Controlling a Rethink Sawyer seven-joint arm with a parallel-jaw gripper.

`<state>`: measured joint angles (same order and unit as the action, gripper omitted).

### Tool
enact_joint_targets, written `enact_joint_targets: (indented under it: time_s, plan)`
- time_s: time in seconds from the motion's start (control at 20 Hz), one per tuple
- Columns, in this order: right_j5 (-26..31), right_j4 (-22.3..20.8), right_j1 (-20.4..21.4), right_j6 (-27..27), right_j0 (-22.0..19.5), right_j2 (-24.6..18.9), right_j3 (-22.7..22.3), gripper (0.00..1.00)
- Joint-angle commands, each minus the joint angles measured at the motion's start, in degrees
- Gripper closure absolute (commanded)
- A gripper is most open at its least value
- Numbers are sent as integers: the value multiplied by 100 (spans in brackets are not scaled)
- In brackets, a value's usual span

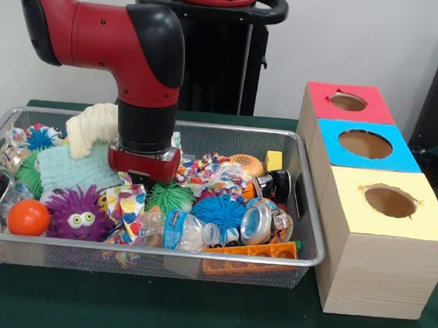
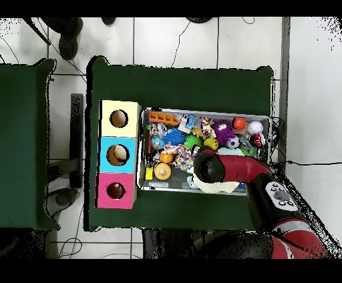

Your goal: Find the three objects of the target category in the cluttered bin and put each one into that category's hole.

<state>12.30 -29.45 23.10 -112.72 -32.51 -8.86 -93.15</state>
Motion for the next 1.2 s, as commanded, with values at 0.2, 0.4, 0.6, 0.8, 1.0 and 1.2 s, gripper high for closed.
enact_joint_targets:
  time_s: [0.2, 0.4, 0.6, 0.8, 1.0, 1.2]
  plan:
    - [671, 392, -291, -888, 235, 442, -1116, 100]
    - [866, 837, 51, -964, 94, 365, -1659, 100]
    - [436, 1035, -310, -897, -152, 279, -1696, 100]
    - [237, 971, -578, -622, -291, 310, -1519, 100]
    - [279, 834, -725, -283, -529, 274, -1337, 100]
    - [431, 548, -885, 265, -884, 168, -1042, 100]
